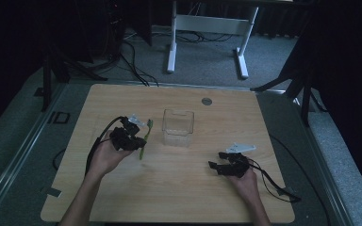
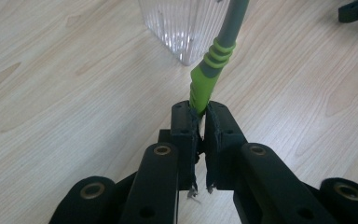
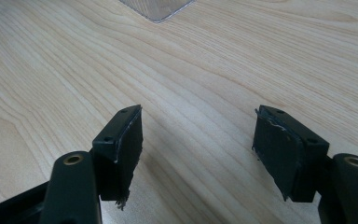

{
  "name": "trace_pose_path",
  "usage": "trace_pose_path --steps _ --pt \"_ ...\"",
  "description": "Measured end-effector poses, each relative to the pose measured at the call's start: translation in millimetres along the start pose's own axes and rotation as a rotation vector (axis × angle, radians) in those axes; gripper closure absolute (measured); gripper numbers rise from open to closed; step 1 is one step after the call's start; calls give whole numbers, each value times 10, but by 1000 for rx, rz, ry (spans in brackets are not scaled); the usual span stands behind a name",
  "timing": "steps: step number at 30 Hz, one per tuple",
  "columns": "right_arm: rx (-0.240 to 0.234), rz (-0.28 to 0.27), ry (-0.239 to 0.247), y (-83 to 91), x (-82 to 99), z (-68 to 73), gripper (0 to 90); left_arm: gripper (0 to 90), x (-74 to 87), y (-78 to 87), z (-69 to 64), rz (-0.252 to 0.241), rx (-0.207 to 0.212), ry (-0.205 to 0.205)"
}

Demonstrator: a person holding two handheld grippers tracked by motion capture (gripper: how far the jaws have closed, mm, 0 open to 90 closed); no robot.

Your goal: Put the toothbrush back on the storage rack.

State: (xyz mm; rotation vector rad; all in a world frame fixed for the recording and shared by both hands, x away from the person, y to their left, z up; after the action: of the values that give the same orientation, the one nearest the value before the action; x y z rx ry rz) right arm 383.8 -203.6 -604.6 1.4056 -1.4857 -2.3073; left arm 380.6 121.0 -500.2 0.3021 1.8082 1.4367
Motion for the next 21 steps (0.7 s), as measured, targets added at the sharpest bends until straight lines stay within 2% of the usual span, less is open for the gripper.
trace_pose_path --steps 21 --pt "-1 0 -1 0 0 1 326 825 -115 69 -22 -39 3 -2"
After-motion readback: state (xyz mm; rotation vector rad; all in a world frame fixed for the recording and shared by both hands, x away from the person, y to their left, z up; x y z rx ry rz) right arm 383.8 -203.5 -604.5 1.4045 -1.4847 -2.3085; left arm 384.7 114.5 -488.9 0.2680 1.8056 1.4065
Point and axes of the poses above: each handheld gripper's, and its own axes: y roughly backward along the jaws, x roughly out of its underside, z roughly to its left, the point moved 7 cm from there along -y, roughly forward along the jaws, and after that the axes turned 8 degrees about z, right-handed, at the moved point
